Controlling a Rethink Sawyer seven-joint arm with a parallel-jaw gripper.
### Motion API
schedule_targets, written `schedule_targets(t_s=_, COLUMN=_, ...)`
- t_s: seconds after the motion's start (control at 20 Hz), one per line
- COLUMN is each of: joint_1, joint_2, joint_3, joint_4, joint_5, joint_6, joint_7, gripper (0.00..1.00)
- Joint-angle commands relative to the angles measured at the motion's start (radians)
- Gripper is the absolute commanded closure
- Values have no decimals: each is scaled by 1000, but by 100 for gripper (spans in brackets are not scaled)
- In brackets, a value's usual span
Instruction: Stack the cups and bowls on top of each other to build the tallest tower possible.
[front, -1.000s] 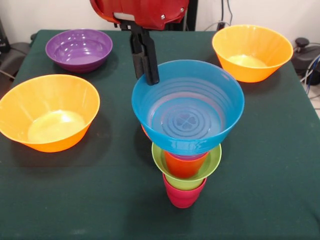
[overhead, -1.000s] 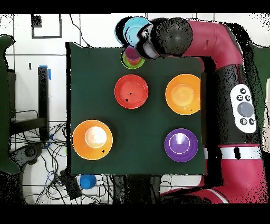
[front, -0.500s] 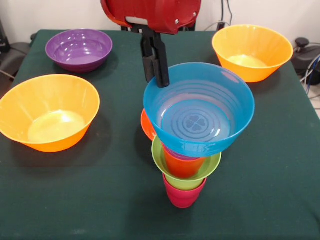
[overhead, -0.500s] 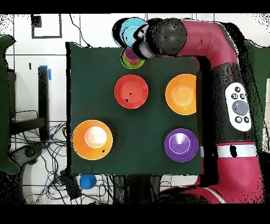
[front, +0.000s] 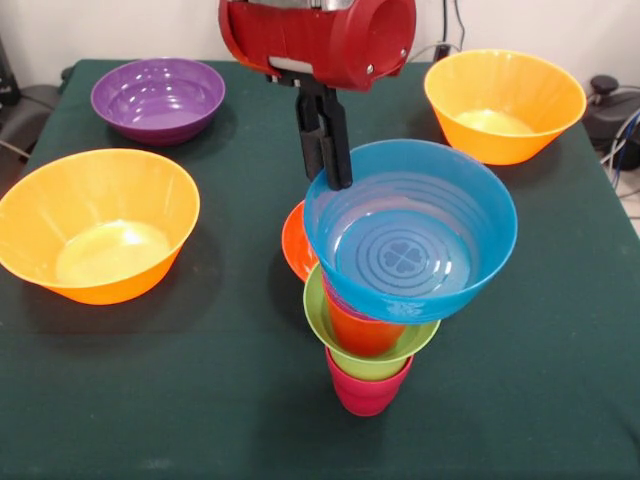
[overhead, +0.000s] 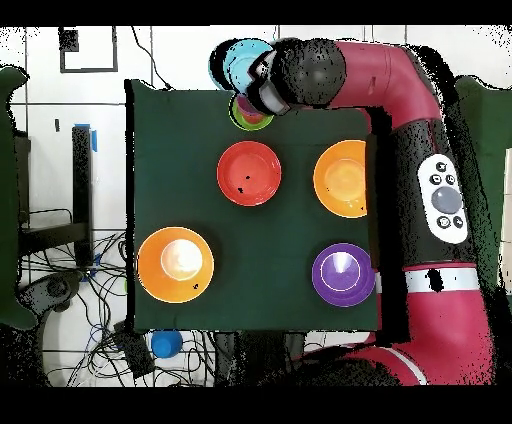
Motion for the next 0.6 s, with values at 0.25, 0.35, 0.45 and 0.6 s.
schedule_targets(t_s=0.25, joint_1=23, joint_2=30, joint_3=-58, joint_4=0, joint_5=-81, joint_6=53, joint_7=-224, gripper=100)
schedule_targets(t_s=0.35, joint_1=24, joint_2=31, joint_3=-56, joint_4=-8, joint_5=-81, joint_6=61, joint_7=-228, gripper=100)
schedule_targets(t_s=0.45, joint_1=26, joint_2=29, joint_3=-54, joint_4=-10, joint_5=-80, joint_6=65, joint_7=-227, gripper=100)
schedule_targets(t_s=0.6, joint_1=25, joint_2=29, joint_3=-52, joint_4=-14, joint_5=-79, joint_6=70, joint_7=-230, gripper=100)
